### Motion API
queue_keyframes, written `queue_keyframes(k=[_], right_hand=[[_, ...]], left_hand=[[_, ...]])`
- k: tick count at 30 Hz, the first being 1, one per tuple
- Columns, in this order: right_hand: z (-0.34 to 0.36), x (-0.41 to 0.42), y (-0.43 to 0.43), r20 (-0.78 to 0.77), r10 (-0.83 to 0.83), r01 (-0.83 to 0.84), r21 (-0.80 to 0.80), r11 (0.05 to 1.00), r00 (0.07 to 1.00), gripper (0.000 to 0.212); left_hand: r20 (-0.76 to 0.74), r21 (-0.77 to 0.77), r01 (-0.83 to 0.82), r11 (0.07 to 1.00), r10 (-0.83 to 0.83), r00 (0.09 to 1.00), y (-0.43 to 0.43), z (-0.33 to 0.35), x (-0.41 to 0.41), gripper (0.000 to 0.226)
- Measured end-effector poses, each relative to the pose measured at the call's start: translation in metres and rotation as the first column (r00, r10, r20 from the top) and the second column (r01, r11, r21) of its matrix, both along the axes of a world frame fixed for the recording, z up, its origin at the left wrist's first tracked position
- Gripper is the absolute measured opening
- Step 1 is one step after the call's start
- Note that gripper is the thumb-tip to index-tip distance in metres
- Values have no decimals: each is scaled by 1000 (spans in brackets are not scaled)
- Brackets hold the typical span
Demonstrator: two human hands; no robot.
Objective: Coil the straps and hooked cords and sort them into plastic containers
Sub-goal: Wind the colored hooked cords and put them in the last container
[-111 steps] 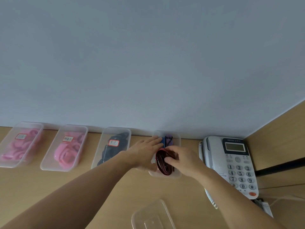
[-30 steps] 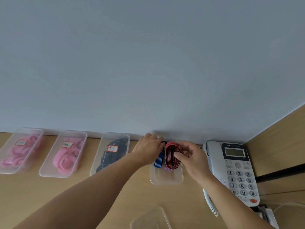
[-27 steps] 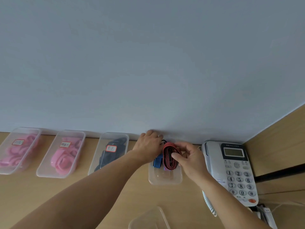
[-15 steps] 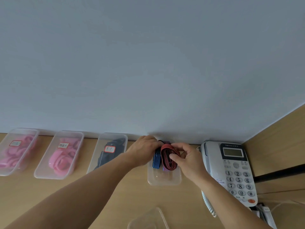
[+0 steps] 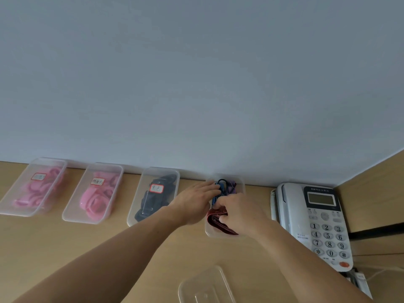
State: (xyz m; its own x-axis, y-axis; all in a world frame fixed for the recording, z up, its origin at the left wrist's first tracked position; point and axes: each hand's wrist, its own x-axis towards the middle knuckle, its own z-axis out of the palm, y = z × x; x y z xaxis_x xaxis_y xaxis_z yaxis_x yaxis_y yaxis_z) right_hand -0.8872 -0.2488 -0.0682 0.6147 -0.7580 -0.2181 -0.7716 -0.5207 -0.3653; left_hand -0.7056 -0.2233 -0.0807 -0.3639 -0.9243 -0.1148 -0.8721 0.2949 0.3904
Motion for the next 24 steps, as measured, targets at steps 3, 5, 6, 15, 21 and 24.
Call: queue_keyframes(k=[3,5,6,15,21,24], right_hand=[[-6,1,2,-32,17,-17,3,1000,999,31],[-9,-1,2,-24,8,-7,42,999,1000,30],[-9,-3,2,-22,-1,2,59,998,1000,30],[-19,-19,21,101,-100,103,-20,994,990,30],[-18,-30,24,218,-138,155,-62,986,966,35],[-19,-31,25,179,-172,194,-114,974,969,22]], left_hand=[[20,-10,6,1000,-5,1000,1,-5,-1,49],[33,-22,3,1000,-3,999,4,-7,-1,49],[42,-26,10,1000,-9,999,5,-8,0,51],[186,-56,39,998,-28,982,7,-10,3,57],[179,-31,5,999,1,984,6,-6,-5,55],[150,-1,-15,1000,14,989,8,-4,-7,56]])
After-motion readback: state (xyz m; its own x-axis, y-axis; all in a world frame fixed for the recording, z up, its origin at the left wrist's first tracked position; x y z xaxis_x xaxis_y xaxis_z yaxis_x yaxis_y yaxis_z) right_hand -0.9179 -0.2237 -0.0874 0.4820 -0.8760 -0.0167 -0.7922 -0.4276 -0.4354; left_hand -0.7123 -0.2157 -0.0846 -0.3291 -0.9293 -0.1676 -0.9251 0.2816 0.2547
